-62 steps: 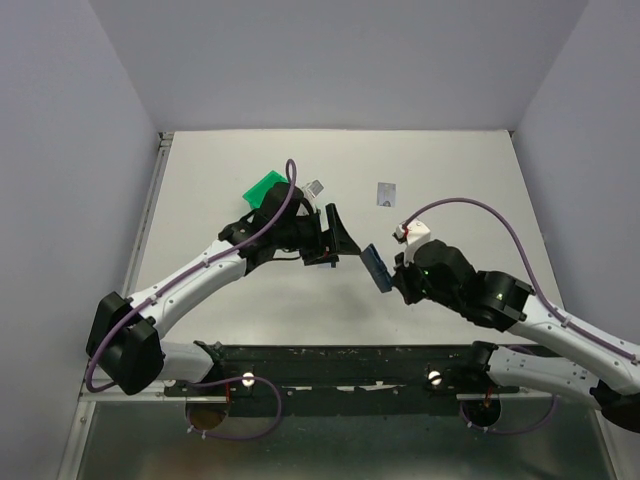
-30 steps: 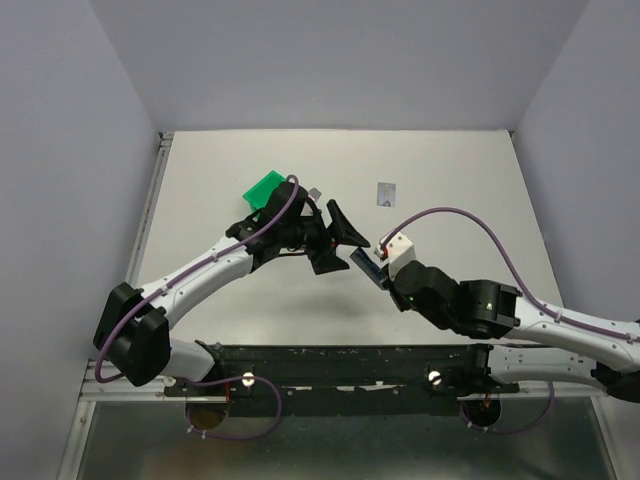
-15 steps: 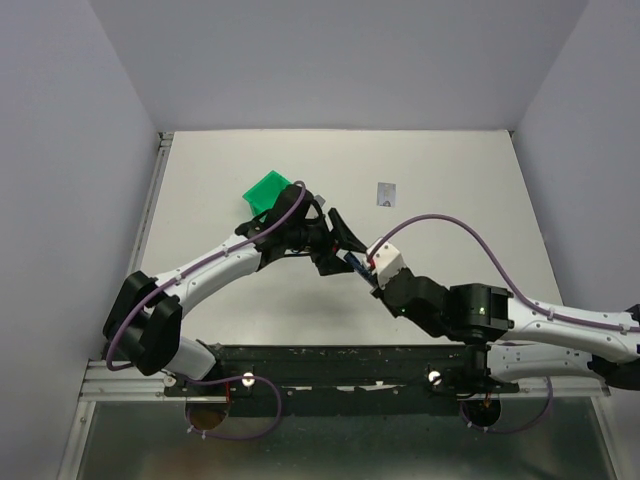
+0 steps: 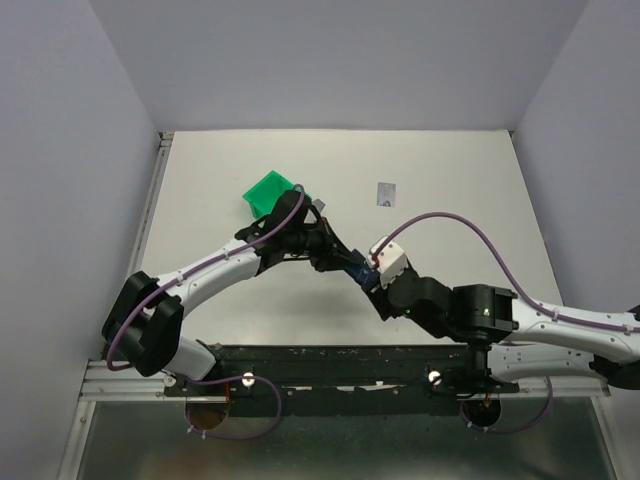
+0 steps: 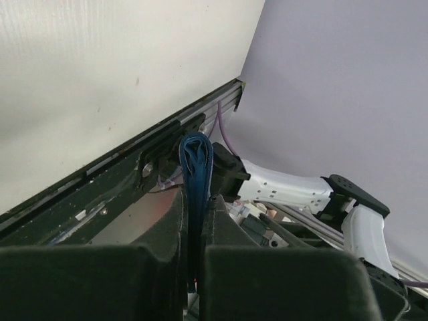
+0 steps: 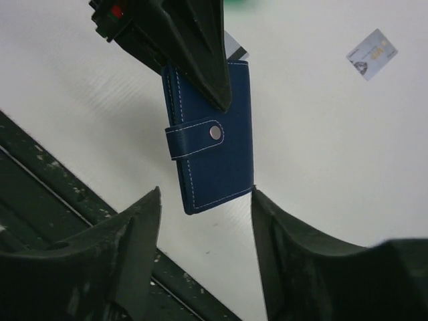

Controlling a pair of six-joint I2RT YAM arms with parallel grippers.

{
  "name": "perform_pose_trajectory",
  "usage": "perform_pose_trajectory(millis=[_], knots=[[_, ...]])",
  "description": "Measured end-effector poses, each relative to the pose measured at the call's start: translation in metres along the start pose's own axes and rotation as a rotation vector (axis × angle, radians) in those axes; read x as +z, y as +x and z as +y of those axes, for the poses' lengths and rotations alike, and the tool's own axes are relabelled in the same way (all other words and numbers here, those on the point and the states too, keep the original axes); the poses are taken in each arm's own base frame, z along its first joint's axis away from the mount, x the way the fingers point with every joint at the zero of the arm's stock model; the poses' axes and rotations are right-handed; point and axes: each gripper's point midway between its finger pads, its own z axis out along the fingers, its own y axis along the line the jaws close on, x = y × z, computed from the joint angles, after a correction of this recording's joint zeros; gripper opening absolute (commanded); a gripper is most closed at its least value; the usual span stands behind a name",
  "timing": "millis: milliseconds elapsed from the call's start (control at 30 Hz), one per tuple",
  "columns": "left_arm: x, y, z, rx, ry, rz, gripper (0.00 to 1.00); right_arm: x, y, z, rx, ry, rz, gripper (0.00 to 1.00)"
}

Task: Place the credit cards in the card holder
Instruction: Open the card holder.

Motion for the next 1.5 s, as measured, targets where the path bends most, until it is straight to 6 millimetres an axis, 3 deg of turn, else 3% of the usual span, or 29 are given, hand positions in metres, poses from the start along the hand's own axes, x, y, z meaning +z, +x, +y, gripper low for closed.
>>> perform_pose_trajectory(millis=[100, 200, 333, 467, 733, 967, 1133, 1233, 1500], knots=[[-0.002, -0.003, 0.007, 0.032, -0.008, -0.035, 0.0, -0.01, -0.008, 0.004, 0.077, -0.057, -0.044, 0.87], [-0.012, -0.013, 0.008, 0.099, -0.012, -0.14, 0.0, -0.032, -0.026, 0.005, 0.212, -0.149, -0.157, 0.89], [-0.043, -0.024, -0.009, 0.214, 0.055, -0.331, 0.0, -0.05, -0.046, 0.002, 0.385, -0.201, -0.25, 0.93], [-0.075, -0.025, -0.022, 0.275, 0.189, -0.514, 0.0, -0.055, -0.058, 0.0, 0.583, -0.205, -0.285, 1.0], [-0.087, -0.024, -0.031, 0.188, 0.426, -0.627, 0.0, -0.049, -0.068, -0.013, 0.881, -0.169, -0.382, 1.0], [-0.11, -0.009, -0.078, 0.172, 0.672, -0.61, 0.0, -0.025, -0.081, -0.029, 1.079, -0.199, -0.438, 1.0], [-0.124, -0.004, -0.094, 0.176, 0.761, -0.617, 0.0, -0.006, -0.075, -0.02, 1.156, -0.281, -0.419, 1.0], [-0.129, -0.002, -0.1, 0.178, 0.799, -0.614, 0.0, -0.001, -0.082, -0.013, 1.183, -0.35, -0.441, 0.99], [-0.123, -0.005, -0.092, 0.152, 0.803, -0.603, 0.0, -0.003, -0.109, 0.002, 1.182, -0.514, -0.52, 0.85]])
